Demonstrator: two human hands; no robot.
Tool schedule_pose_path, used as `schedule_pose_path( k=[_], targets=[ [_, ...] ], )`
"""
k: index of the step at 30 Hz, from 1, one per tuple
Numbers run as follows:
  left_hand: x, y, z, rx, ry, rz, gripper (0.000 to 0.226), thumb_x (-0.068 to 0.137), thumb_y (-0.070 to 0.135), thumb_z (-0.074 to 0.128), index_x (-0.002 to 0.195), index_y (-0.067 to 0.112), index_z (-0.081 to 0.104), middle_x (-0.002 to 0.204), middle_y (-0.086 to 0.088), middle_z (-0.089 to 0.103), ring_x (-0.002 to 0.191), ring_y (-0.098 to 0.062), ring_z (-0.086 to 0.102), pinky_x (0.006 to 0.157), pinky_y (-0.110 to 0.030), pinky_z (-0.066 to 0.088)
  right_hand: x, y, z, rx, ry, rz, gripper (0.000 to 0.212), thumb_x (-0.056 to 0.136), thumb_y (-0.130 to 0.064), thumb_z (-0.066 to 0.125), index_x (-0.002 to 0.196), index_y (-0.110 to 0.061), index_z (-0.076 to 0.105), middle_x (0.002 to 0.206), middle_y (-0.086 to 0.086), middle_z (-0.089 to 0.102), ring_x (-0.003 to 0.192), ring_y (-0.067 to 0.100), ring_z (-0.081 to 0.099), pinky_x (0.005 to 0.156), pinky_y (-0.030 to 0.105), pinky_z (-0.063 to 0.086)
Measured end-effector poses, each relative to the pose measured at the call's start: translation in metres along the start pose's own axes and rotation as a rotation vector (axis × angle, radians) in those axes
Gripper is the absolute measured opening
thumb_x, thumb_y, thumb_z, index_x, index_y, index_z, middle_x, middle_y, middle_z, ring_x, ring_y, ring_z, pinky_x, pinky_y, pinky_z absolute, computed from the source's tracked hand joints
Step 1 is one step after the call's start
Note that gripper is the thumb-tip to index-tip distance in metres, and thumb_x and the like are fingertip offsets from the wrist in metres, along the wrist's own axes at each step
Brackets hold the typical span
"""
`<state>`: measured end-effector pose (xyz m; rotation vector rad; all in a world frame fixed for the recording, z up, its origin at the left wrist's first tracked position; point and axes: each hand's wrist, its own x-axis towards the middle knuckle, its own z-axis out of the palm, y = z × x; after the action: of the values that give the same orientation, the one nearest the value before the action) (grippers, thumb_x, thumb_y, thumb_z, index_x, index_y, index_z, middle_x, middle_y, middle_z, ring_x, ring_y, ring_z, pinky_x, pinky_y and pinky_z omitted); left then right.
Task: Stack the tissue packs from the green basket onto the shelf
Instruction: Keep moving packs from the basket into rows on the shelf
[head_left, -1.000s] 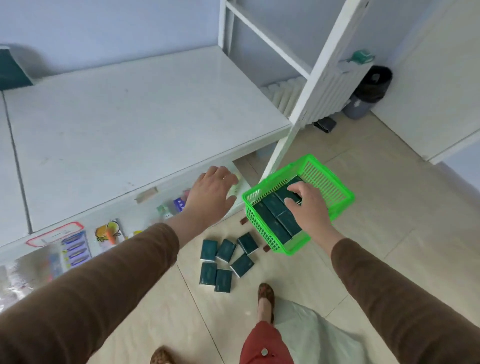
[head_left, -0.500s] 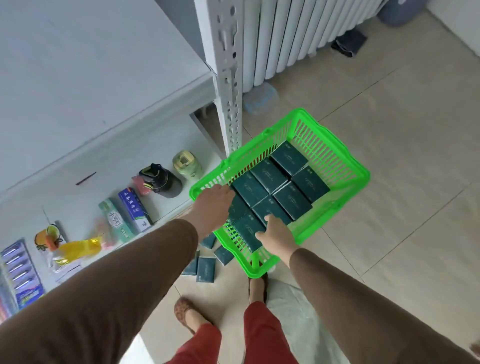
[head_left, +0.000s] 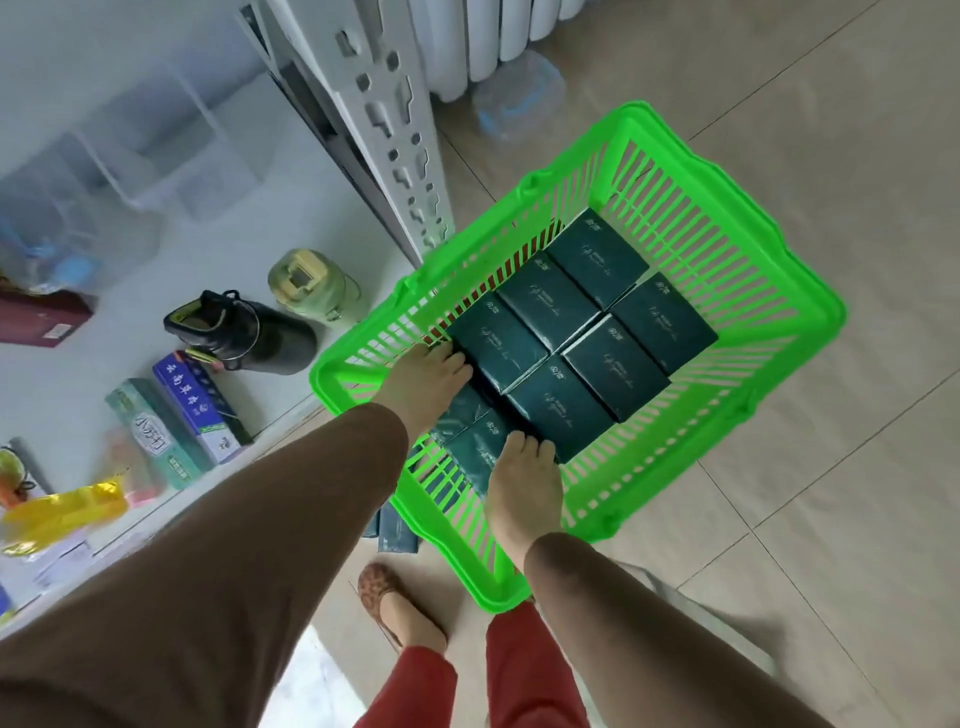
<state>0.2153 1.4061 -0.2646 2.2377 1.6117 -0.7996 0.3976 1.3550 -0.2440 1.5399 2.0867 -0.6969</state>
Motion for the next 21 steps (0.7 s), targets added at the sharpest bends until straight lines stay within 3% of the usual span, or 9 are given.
schedule_pose_path(
  k=[4, 8, 11, 15, 21],
  targets=[
    [0.005, 0.004, -0.004, 0.119, 0.04, -0.01, 0.034, 0.09, 0.017, 0.055, 0.123, 0.015, 0.049, 0.118, -0.006, 0.054, 0.118, -0.028, 0.044, 0.094, -0.038, 0.035, 0.012, 0.007, 0.0, -0.011, -0.086, 0.077, 0.045, 0.087, -0.027, 0.067, 0.123, -0.013, 0.043, 0.121, 0.008, 0.058, 0.12, 0.028, 0.044, 0.093, 0.035, 0.043],
    [-0.008, 0.002, -0.026, 0.157, 0.1, -0.05, 0.024, 0.088, 0.011, 0.05, 0.109, 0.015, 0.06, 0.112, -0.004, 0.054, 0.114, -0.028, 0.045, 0.091, -0.037, 0.037, 0.006, 0.013, -0.016, -0.002, -0.087, 0.087, 0.045, 0.08, -0.033, 0.073, 0.116, -0.013, 0.056, 0.122, 0.007, 0.055, 0.119, 0.028, 0.044, 0.091, 0.037, 0.044],
    [-0.038, -0.007, -0.05, 0.011, 0.184, -0.162, 0.031, 0.081, 0.022, 0.059, 0.112, 0.018, 0.057, 0.115, -0.003, 0.052, 0.112, -0.027, 0.046, 0.088, -0.038, 0.038, -0.011, 0.017, -0.046, 0.106, -0.058, 0.093, 0.056, 0.075, -0.037, 0.076, 0.119, -0.011, 0.052, 0.123, 0.011, 0.053, 0.117, 0.033, 0.05, 0.092, 0.036, 0.044],
    [-0.099, -0.016, -0.087, -0.285, 0.235, -0.357, 0.053, 0.076, 0.043, 0.064, 0.121, 0.02, 0.047, 0.112, -0.002, 0.057, 0.107, -0.027, 0.053, 0.079, -0.038, 0.044, -0.048, 0.013, -0.101, 0.316, -0.006, 0.082, 0.057, 0.072, -0.036, 0.079, 0.112, -0.015, 0.045, 0.115, 0.01, 0.058, 0.102, 0.033, 0.063, 0.08, 0.035, 0.047],
    [-0.252, -0.028, -0.14, -0.585, 0.495, -0.558, 0.05, 0.075, 0.051, 0.067, 0.108, 0.017, 0.05, 0.098, -0.004, 0.059, 0.095, -0.028, 0.06, 0.066, -0.037, 0.046, -0.149, -0.043, -0.18, 0.432, 0.188, -0.101, 0.057, 0.074, -0.039, 0.08, 0.118, -0.023, 0.048, 0.11, 0.002, 0.054, 0.1, 0.024, 0.062, 0.082, 0.032, 0.048]
  ],
)
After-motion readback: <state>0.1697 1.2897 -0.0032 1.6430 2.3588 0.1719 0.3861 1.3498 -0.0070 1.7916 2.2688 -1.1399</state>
